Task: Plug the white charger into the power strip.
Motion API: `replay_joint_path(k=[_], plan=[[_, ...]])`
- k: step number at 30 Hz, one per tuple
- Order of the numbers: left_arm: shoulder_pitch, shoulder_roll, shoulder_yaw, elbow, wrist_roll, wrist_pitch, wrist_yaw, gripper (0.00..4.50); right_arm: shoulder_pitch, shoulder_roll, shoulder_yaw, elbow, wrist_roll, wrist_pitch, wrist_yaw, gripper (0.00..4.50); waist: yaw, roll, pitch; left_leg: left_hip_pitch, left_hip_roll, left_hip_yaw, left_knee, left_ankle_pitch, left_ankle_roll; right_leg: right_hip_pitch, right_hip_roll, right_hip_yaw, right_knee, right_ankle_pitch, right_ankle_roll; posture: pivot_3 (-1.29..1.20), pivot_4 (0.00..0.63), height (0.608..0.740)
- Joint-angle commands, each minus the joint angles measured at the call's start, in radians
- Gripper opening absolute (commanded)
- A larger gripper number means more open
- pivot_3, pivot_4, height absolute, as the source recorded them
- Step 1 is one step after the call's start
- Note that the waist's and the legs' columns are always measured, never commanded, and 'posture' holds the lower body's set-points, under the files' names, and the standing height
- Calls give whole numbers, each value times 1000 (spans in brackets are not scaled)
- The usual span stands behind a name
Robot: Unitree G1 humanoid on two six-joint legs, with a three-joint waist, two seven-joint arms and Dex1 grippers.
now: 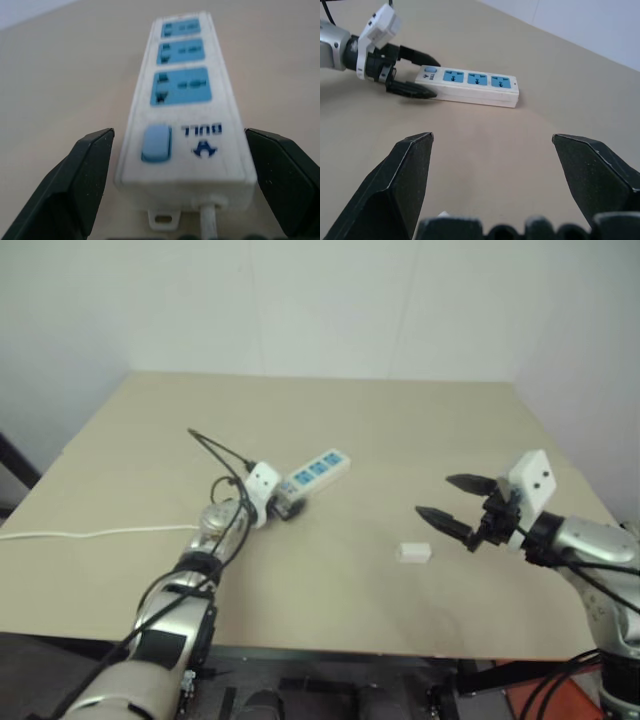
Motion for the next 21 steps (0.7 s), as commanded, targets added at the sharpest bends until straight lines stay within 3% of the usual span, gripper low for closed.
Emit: replay_joint_path(k=[1, 4, 10, 16, 21], plan=[[-52, -13, 22, 58, 7, 39, 24, 4500, 0, -18, -46, -61, 37, 8, -19, 4455, 2, 0, 0, 0, 0, 0, 0, 0, 0, 0, 0, 0, 0, 0, 0, 0, 150, 740], [-58, -24, 37, 90, -1, 78, -19, 4500, -3, -21, -43, -71, 45, 14, -28, 4455, 2, 0, 0, 1, 0, 0, 1, 0, 0, 2, 0, 0, 0, 0, 0, 0, 150, 740], [-73, -53, 109, 106, -49, 152, -115, 3287, 3, -35, -47, -104, 67, 28, -49, 4500, 3, 1, -1, 2, 0, 0, 1, 0, 0, 3, 0, 0, 0, 0, 0, 0, 150, 740], [-71, -56, 120, 87, -50, 132, -213, 3289, 9, -46, -54, -120, 83, 42, -66, 4500, 7, 1, -1, 2, -1, 0, 1, 0, 0, 4, 0, -1, -1, 0, 1, 0, 150, 740], [-33, 22, 106, -16, -68, 61, -445, 3289, 34, -48, -56, -126, 91, 37, -72, 4500, 4, 1, -1, 2, 0, -1, 1, 0, 0, 4, 0, -1, -1, 0, 0, 0, 150, 740]])
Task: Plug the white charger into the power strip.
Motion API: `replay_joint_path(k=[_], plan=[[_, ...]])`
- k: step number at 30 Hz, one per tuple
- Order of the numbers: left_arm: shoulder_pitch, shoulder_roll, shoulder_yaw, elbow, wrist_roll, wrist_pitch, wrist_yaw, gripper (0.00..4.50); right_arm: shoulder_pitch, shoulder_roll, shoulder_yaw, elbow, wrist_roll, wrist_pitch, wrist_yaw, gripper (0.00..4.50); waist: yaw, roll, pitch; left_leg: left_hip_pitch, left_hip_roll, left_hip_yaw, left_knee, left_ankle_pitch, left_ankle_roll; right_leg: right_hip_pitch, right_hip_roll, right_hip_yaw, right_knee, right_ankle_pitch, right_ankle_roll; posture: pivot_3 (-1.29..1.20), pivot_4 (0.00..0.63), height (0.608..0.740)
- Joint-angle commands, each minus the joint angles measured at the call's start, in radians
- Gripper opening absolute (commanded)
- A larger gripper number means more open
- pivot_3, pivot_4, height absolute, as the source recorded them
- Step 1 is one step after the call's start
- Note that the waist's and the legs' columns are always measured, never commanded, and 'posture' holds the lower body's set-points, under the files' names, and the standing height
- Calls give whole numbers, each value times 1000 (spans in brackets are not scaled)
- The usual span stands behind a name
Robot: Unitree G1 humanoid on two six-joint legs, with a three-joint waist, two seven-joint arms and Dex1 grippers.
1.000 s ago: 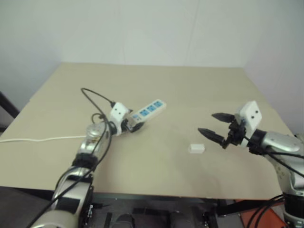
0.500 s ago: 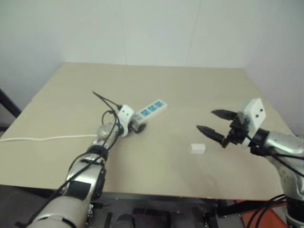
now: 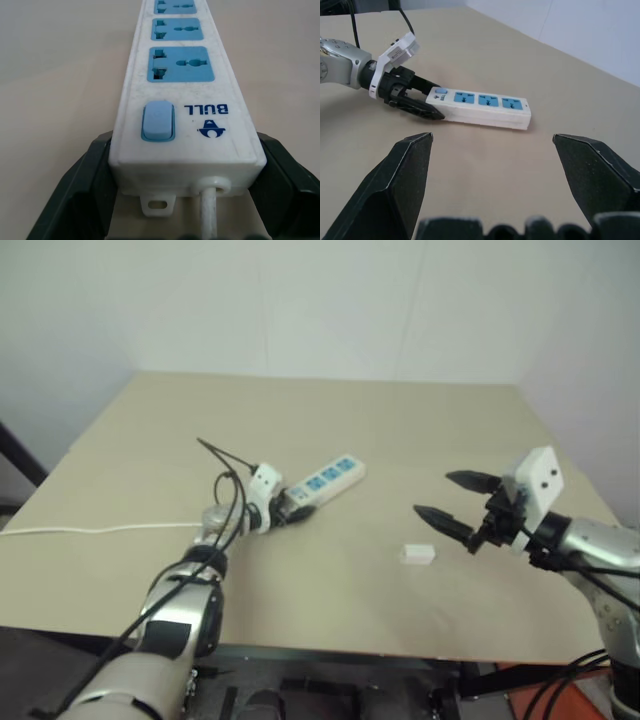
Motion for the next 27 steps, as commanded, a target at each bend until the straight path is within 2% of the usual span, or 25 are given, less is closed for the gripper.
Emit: replay_joint_path(k=[1, 3, 8, 13, 17, 21, 24, 25, 27], plan=[[32, 65, -8, -122, -30, -67, -204, 3289, 9, -15, -36, -33, 14, -7, -10, 4500, -4, 0, 0, 0, 0, 0, 0, 0, 0, -1, 0, 0, 0, 0, 0, 0, 150, 740], [94, 137, -5, -244, -68, -70, -343, 3289, 19, -20, -33, -29, 14, -15, 0, 4500, -17, 0, 0, -1, 1, 0, 0, 0, 0, -3, 1, 0, 1, 0, 0, 0, 150, 740], [280, 272, 20, -544, -195, -16, -559, 3289, 36, -33, -19, -15, 10, -35, 26, 4500, -31, 0, 0, -1, 2, 0, -1, 0, 0, -5, 1, 1, 2, 0, -1, 0, 150, 740], [469, 372, -5, -796, -271, 90, -668, 3289, 30, -54, 5, 25, -1, -67, 88, 4500, -32, 1, 0, -1, 3, 0, -2, 0, 0, -4, 1, 1, 2, 0, -1, 0, 150, 740], [533, 367, -42, -835, -238, 51, -648, 3289, -1, -61, 40, 66, -20, -93, 111, 4500, -18, 1, 0, 0, 2, 0, 0, 0, 1, -2, 1, 0, 2, 0, -1, 0, 150, 740], [553, 309, -93, -820, -207, 30, -594, 3289, -32, -59, 60, 85, -22, -102, 120, 4500, -15, 1, 0, 0, 2, 0, 1, 0, 1, -2, 1, 0, 1, 0, -1, 0, 150, 740], [548, 265, -118, -777, -179, -21, -555, 4320, -34, -59, 59, 84, -16, -102, 122, 4500, -14, 1, 0, -2, 2, 0, 0, 0, 1, -3, 1, 0, 1, 0, -1, 0, 150, 740], [546, 251, -127, -767, -174, -36, -546, 4466, -35, -59, 58, 83, -14, -100, 120, 4500, -14, 1, 0, -2, 2, 0, 0, 0, 1, -3, 1, 0, 1, 0, -1, 0, 150, 740], [544, 240, -139, -753, -173, -52, -550, 4466, -36, -58, 55, 78, -10, -96, 117, 4500, -13, 2, -1, -1, 2, 0, 0, 0, 1, -3, 1, 0, 1, 0, -1, 0, 150, 740]])
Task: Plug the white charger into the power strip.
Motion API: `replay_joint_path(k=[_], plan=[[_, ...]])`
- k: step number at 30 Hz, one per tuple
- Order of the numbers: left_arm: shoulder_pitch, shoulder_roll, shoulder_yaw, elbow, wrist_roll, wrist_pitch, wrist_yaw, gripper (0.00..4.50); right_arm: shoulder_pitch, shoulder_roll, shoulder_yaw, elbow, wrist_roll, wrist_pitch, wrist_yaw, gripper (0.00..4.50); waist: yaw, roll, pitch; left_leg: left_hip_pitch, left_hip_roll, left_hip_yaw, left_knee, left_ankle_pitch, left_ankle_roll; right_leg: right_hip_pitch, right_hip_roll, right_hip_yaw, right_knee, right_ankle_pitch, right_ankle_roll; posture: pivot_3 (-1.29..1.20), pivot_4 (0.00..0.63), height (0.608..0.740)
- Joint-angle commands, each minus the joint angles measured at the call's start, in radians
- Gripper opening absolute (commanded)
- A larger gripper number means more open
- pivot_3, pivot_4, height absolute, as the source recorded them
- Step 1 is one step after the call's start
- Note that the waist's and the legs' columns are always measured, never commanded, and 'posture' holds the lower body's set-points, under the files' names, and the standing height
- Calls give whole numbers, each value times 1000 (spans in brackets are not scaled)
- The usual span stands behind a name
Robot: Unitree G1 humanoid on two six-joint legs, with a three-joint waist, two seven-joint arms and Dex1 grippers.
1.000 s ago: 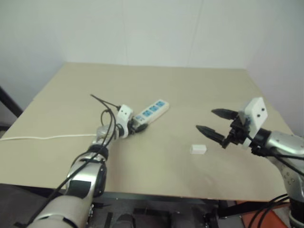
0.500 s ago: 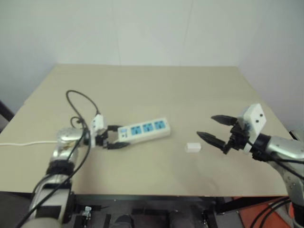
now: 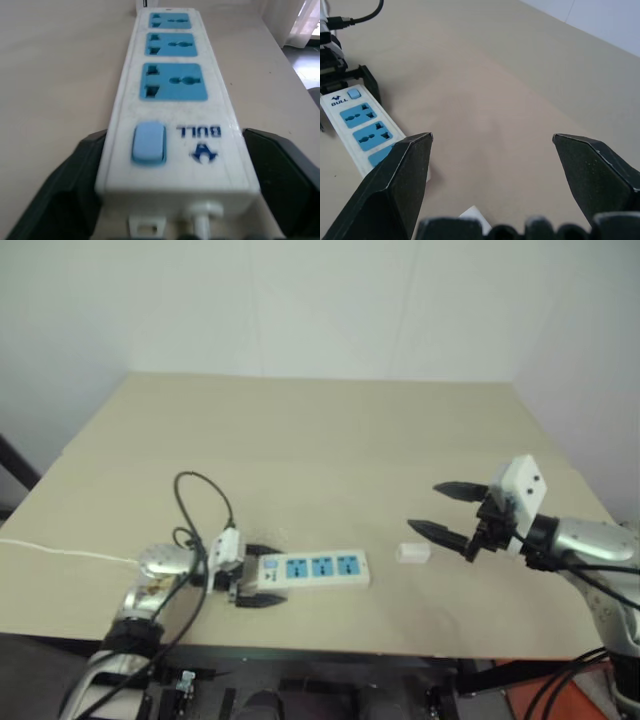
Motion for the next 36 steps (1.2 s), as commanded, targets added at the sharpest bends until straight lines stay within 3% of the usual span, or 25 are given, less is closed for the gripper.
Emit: replay_joint_path(k=[1, 6, 15, 20, 22, 31, 36], plan=[[-7, -17, -26, 27, 11, -55, 4, 4466, -12, -10, -24, -27, 9, -18, 1, 4500, 0, 2, -1, 1, 0, 0, 0, 0, 0, 1, 0, 0, 0, 0, 0, 0, 150, 740], [-27, -18, 4, 34, -39, -67, -16, 4466, 4, -13, -33, -46, 20, -6, -6, 4500, 1, 2, -1, 10, 0, 0, -1, 0, 0, 12, 0, 0, -3, -1, 1, 0, 150, 740], [-35, -59, -6, 99, -61, -93, -47, 4466, -11, -13, -21, -41, 27, 0, -7, 4500, 0, 2, -1, 10, 0, 0, -1, 0, 1, 12, 0, -1, -3, 0, 1, 0, 150, 740], [-4, -60, -14, 72, -70, -82, -62, 3315, -27, -21, -13, -23, 21, -5, 4, 4500, 1, 2, -1, 10, 0, 0, -1, 0, 1, 12, 0, -1, -3, -1, 1, 0, 150, 740], [-2, -56, -11, 64, -72, -79, -63, 3297, -41, -28, 3, -3, 13, -12, 20, 4500, 0, 2, -1, 11, 0, 0, -1, 0, 1, 12, 0, 0, -3, -1, 1, 0, 150, 740], [-67, -88, -37, 75, -42, -91, -42, 3297, -195, -89, 171, 151, -85, -43, 166, 4500, 1, 2, -1, 12, 0, 0, -2, 0, 1, 13, 0, 0, -3, -1, 1, 0, 150, 740], [-107, -139, -77, 131, 0, -134, -27, 3297, -305, -154, 336, 259, -229, -91, 287, 4500, 6, 2, -1, 11, 0, 0, -2, 0, 1, 13, 0, -1, -4, -1, 1, 0, 150, 740]])
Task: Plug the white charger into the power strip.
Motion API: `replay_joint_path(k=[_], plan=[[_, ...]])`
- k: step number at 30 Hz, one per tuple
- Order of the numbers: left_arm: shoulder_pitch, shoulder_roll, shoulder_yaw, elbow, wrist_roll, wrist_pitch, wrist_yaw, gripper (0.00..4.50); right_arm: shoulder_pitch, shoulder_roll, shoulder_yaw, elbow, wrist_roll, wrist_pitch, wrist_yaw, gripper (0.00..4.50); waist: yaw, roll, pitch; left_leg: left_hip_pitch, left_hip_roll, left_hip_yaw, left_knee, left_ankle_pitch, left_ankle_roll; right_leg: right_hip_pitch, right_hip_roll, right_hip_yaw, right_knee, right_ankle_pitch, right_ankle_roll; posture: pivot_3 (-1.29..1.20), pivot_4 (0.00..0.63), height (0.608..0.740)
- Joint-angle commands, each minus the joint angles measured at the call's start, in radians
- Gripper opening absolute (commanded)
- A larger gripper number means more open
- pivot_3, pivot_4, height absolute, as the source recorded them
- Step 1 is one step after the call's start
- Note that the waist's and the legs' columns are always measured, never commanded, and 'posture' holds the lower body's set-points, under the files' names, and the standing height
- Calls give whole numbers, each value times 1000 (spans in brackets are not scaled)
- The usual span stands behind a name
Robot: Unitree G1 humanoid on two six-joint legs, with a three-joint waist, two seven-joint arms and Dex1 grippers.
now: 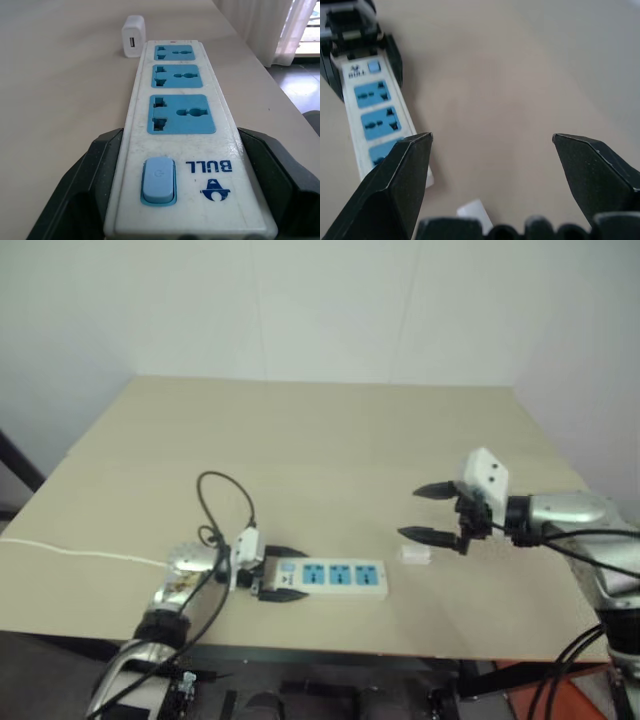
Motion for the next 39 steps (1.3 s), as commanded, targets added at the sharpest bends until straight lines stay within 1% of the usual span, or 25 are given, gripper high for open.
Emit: replay_joint_path(k=[1, 3, 6, 10, 14, 16, 20, 22, 29, 30, 31, 33, 39], plan=[[-28, -27, -30, 32, 28, -55, 12, 3297, -57, -39, 74, 47, -90, -63, 83, 4500, 1, 0, 0, 0, 0, 0, 0, 0, 0, 0, 0, 0, 0, 0, 0, 0, 150, 740], [-36, -39, -39, 67, 44, -60, 27, 3297, -96, -48, 124, 82, -131, -74, 127, 4500, 1, 0, 0, 0, 0, 0, 0, 0, 0, 0, 0, 0, 0, 0, 0, 0, 150, 740], [-43, -45, -45, 101, 58, -75, 39, 3297, -125, -50, 165, 116, -186, -99, 163, 4500, 4, 0, 0, 1, 0, 0, 0, 0, 0, 1, 0, 0, 0, 0, 0, 0, 150, 740], [-37, -36, -43, 107, 56, -77, 36, 3297, -149, -41, 204, 166, -260, -168, 194, 4500, 6, 1, -1, 2, 0, 0, 0, 0, 0, 2, 0, 0, 0, -1, 2, 0, 150, 740], [-46, -32, -51, 104, 55, -46, 20, 3297, -207, -32, 285, 238, -360, -249, 262, 4500, 3, 3, -2, 3, 0, 0, 0, 0, 0, 2, 0, 0, 0, -1, 2, 0, 150, 740], [-54, -28, -62, 103, 61, -23, 11, 3297, -264, -13, 347, 286, -425, -289, 309, 4500, 1, 3, -2, 3, 0, 0, 0, 0, 0, 2, 0, 0, 1, -3, 5, 0, 150, 740], [-67, -22, -81, 104, 74, 12, 1, 3297, -337, 30, 432, 350, -523, -337, 372, 4500, -1, 3, -2, 3, 0, 0, 0, 0, 0, 2, 0, 0, 0, -3, 5, 0, 150, 740], [-71, -21, -90, 102, 80, 27, 5, 3297, -364, 61, 467, 379, -569, -333, 387, 4500, 1, 3, -2, 2, 0, 0, 0, 0, 0, 1, 0, 0, 0, -3, 5, 0, 150, 740], [-65, -24, -100, 84, 83, 43, 17, 3297, -375, 118, 529, 411, -685, -306, 414, 4500, 5, 4, -2, 2, 0, 0, 0, 0, 0, 1, 0, 0, 1, -1, 1, 0, 150, 740], [-63, -24, -101, 81, 83, 44, 18, 3297, -373, 126, 533, 417, -698, -308, 411, 4215, 5, 4, -2, 2, 0, 0, 0, 0, 0, 1, 0, 0, 1, -1, 1, 0, 150, 740], [-61, -24, -101, 78, 83, 46, 18, 3297, -371, 133, 535, 420, -708, -309, 409, 4103, 5, 4, -2, 2, 0, 0, 0, 0, 0, 1, 0, 0, 1, -1, 1, 0, 150, 740], [-60, -25, -100, 76, 84, 47, 23, 3297, -369, 148, 534, 423, -721, -307, 410, 3618, 4, 3, -2, 2, 0, 0, 0, 0, 0, 2, 0, 0, 1, -1, 1, 0, 150, 740], [-57, -23, -100, 68, 87, 49, 35, 3297, -378, 210, 526, 444, -768, -287, 380, 1557, -5, 3, -7, 5, 0, 0, 0, 0, 0, 3, 0, 0, 1, -1, 2, 0, 150, 740]])
